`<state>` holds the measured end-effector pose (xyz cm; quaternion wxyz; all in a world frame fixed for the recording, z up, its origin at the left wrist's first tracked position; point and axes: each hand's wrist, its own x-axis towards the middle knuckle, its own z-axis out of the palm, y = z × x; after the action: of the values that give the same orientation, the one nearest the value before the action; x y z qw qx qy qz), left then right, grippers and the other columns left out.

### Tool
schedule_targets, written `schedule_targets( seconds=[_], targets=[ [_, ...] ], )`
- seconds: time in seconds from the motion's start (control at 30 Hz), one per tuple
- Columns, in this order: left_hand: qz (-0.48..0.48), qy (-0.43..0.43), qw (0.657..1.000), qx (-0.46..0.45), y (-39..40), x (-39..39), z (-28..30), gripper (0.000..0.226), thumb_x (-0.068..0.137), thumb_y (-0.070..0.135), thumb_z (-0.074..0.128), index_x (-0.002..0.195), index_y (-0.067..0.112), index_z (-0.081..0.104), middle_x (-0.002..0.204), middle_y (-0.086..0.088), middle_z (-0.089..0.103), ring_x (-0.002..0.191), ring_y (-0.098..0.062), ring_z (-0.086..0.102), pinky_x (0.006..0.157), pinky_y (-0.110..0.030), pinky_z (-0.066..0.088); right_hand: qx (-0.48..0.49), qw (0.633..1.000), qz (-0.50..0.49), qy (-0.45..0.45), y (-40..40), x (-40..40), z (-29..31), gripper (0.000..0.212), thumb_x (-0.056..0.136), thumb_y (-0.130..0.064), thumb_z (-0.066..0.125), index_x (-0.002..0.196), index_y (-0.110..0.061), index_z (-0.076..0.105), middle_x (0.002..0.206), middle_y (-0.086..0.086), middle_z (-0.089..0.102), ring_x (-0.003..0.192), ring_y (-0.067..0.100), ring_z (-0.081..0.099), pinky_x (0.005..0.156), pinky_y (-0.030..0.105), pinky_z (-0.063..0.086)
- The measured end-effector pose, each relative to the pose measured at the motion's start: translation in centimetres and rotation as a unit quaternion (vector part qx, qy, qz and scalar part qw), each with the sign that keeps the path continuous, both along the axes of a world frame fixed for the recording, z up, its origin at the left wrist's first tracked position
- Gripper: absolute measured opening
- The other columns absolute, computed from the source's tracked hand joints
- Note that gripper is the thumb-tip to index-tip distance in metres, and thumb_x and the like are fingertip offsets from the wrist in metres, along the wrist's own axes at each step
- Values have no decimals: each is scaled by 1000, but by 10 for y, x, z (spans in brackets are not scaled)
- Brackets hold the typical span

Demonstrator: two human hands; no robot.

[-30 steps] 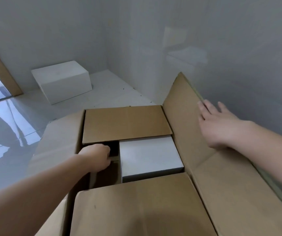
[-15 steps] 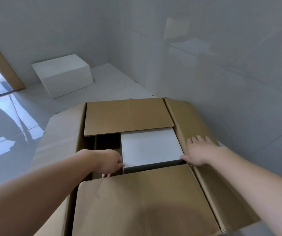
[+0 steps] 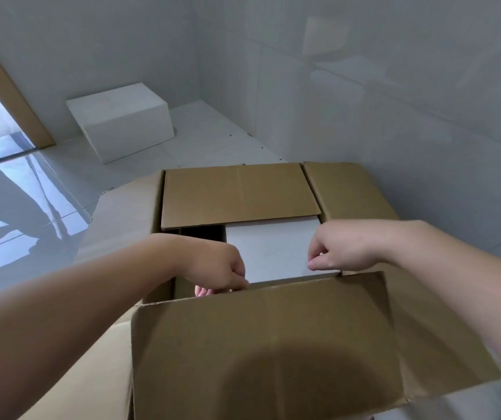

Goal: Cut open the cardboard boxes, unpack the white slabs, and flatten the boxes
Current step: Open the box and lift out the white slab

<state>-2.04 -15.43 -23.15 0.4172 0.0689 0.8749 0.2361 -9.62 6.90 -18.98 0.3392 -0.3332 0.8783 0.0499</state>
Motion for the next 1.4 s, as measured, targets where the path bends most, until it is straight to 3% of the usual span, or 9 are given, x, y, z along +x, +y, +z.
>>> schedule_targets(
  seconds=[0.23, 0.47, 0.6, 0.67, 0.83, 1.0, 1.17, 1.3, 1.4],
  targets=[
    [-59, -79, 993, 61, 18, 16, 25, 26, 96, 34, 49, 83, 19, 67, 92, -18, 69, 89, -33, 66, 84, -41, 56, 61, 996, 47, -40, -6, 11, 22, 34, 84, -62, 56, 104, -36, 66, 87, -22, 62, 83, -1, 57, 64, 21, 41],
    [-99, -112, 986, 70, 34, 24, 51, 30, 97, 32, 46, 78, 11, 57, 67, -8, 66, 62, -16, 64, 71, -28, 55, 131, 989, 60, -40, -29, 34, 19, 46, 88, -60, 51, 117, -25, 62, 114, -5, 63, 97, 18, 58, 70, 30, 45],
    [-100, -35, 988, 109, 47, 37, 48, 31, 96, 31, 46, 70, 16, 53, 60, -2, 63, 56, -15, 63, 68, -28, 56, 145, 983, 109, 15, -69, 36, 14, 39, 91, -42, 52, 119, -17, 62, 109, 2, 65, 93, 23, 60, 63, 27, 44],
    [-133, 11, 984, 116, 47, 44, 42, 28, 95, 25, 43, 72, 12, 53, 70, -7, 64, 64, -20, 64, 66, -29, 54, 139, 983, 114, 45, -86, 40, 8, 39, 94, -36, 51, 126, -14, 58, 120, 6, 63, 105, 26, 59, 78, 31, 48],
    [-235, 2, 959, 160, 50, 63, 29, 27, 94, 13, 37, 71, 16, 51, 89, -14, 67, 81, -30, 66, 69, -31, 50, 156, 987, 28, 15, -87, 73, 6, 54, 95, -52, 46, 128, -11, 55, 123, 8, 60, 107, 28, 57, 82, 35, 48],
    [-258, -82, 935, 230, 81, 88, 3, 31, 98, 33, 41, 76, 13, 51, 82, -13, 66, 58, -17, 57, 63, -29, 51, 207, 975, -75, 5, -39, 128, 4, 42, 99, -44, 42, 114, -8, 58, 109, 9, 61, 94, 28, 58, 66, 34, 42],
    [-355, -52, 909, 211, 113, 109, -26, 38, 91, 44, 53, 80, 8, 57, 69, -5, 61, 57, -18, 58, 57, -24, 48, 286, 947, -147, -25, 14, 187, 1, 46, 94, -44, 47, 128, -13, 50, 126, 13, 55, 111, 34, 55, 84, 38, 47],
    [-415, 11, 891, 185, 121, 116, -38, 31, 88, 27, 52, 60, 15, 51, 62, -3, 60, 60, -20, 62, 56, -24, 45, 296, 940, -170, -23, 34, 215, -18, 72, 91, -43, 54, 150, -18, 21, 149, 19, 31, 134, 35, 35, 103, 44, 37],
    [-456, 36, 878, 142, 124, 121, -47, 20, 86, 14, 48, 73, 10, 62, 73, -9, 68, 66, -22, 61, 61, -28, 47, 264, 950, -164, 17, 36, 224, -36, 71, 88, -38, 55, 148, -14, 24, 147, 19, 31, 135, 34, 32, 106, 46, 33]
  ],
)
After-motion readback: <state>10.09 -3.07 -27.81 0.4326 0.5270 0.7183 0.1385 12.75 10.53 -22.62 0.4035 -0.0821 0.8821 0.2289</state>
